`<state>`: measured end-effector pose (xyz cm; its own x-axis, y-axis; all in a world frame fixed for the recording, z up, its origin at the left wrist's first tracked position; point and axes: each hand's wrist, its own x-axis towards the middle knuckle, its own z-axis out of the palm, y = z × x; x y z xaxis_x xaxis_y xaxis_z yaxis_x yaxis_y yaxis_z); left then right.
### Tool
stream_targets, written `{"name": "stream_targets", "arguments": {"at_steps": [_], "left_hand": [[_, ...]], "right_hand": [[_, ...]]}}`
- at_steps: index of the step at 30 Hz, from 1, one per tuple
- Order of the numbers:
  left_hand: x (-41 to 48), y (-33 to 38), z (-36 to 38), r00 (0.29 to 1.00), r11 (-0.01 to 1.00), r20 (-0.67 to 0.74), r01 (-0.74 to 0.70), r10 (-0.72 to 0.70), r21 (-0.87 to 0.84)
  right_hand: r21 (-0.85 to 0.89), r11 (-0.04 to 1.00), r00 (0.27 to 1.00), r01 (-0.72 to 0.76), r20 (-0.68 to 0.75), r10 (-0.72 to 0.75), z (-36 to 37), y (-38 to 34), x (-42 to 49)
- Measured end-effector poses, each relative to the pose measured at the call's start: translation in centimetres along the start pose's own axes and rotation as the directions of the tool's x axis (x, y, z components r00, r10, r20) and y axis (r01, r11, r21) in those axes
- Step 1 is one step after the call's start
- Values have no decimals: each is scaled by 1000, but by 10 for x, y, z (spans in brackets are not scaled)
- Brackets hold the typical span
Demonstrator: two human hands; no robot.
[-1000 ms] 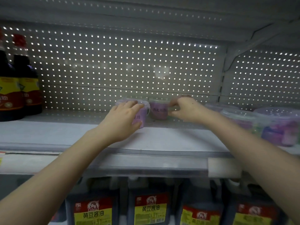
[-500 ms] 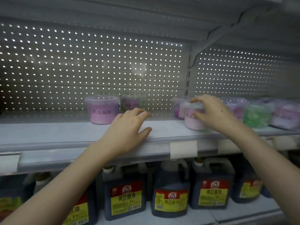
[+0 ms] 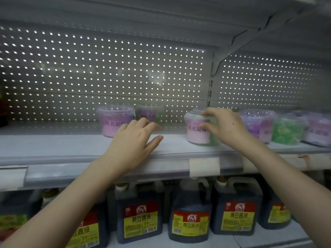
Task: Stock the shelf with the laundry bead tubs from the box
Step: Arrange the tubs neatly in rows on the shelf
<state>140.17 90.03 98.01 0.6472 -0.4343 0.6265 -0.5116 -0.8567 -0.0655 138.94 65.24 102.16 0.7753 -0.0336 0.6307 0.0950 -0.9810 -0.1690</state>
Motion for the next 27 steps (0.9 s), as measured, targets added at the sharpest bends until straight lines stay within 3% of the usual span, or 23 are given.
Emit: {"name": "stream_targets", "arguments": {"at_steps": [5,9,14,18,27], "left_hand": [[-10,-34,-10,996,996,0,90,-90,27],[-12,-56,-20,985,985,46,163,-166,47],[-1,-76,-23,976,977,88,193,-200,88],[8,-82,-21,964,975,162,197,-212,104],[12,-65,-14,976,983,135,161,-172,86]], "right_hand": [[293,928,970,229,9,-243,29,-37,24],[374,879,932,295,89,-351,47,-66,45],[249,941,935,228,214,-283,58,-72,73],[174,962,942,212,224,-249,68,-70,90],[237,943,943,233,184,-279,65,-65,82]]}}
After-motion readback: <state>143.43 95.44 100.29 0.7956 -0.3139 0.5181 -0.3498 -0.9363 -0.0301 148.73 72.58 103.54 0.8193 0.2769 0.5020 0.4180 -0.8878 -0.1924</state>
